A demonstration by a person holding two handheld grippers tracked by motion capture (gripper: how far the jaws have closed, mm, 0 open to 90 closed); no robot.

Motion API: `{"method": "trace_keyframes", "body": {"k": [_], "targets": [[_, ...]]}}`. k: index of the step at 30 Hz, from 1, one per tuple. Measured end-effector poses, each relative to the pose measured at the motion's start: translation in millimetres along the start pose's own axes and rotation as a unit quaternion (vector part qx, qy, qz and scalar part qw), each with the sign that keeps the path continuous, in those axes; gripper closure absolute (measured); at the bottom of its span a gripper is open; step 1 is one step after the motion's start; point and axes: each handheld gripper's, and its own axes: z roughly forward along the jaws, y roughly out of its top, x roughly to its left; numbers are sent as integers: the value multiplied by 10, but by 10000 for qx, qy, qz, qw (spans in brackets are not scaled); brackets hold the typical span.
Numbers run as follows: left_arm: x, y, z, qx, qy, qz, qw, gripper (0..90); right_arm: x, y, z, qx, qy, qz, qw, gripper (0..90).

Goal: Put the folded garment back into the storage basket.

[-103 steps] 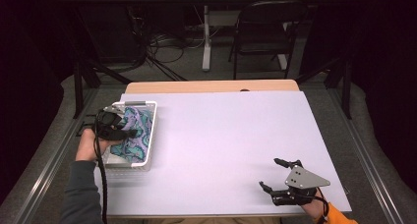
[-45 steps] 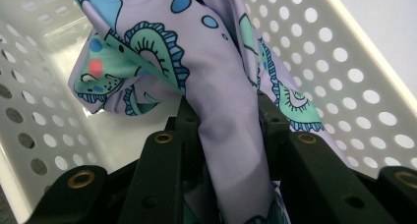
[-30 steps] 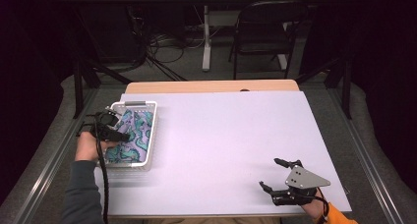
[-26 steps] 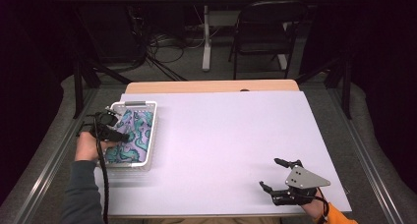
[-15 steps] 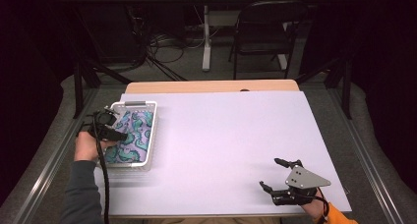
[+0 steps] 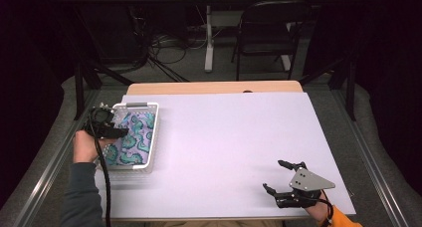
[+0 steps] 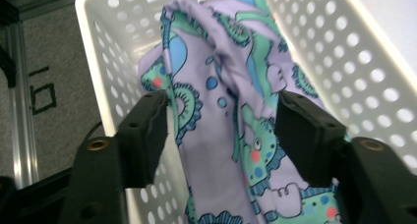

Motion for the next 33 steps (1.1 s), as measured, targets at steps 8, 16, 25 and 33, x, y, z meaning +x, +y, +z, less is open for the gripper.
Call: {"method": "trace_keyframes", "body": {"k": [8, 16, 25, 33], "targets": [[-73, 58, -56, -462, -92, 12, 9989, 246, -15, -12, -7, -16, 0, 21, 10000, 146], [-159, 79, -97, -684, -301, 124, 9971, 159, 1, 1, -7, -19, 12, 1, 10000, 146], [-360, 140, -161, -935, -544, 258, 9938, 64, 4, 4, -9, -19, 16, -36, 10000, 146], [-605, 169, -200, -1251, -1042, 252, 9863, 5, 8, 6, -18, -18, 3, -40, 10000, 146]]}}
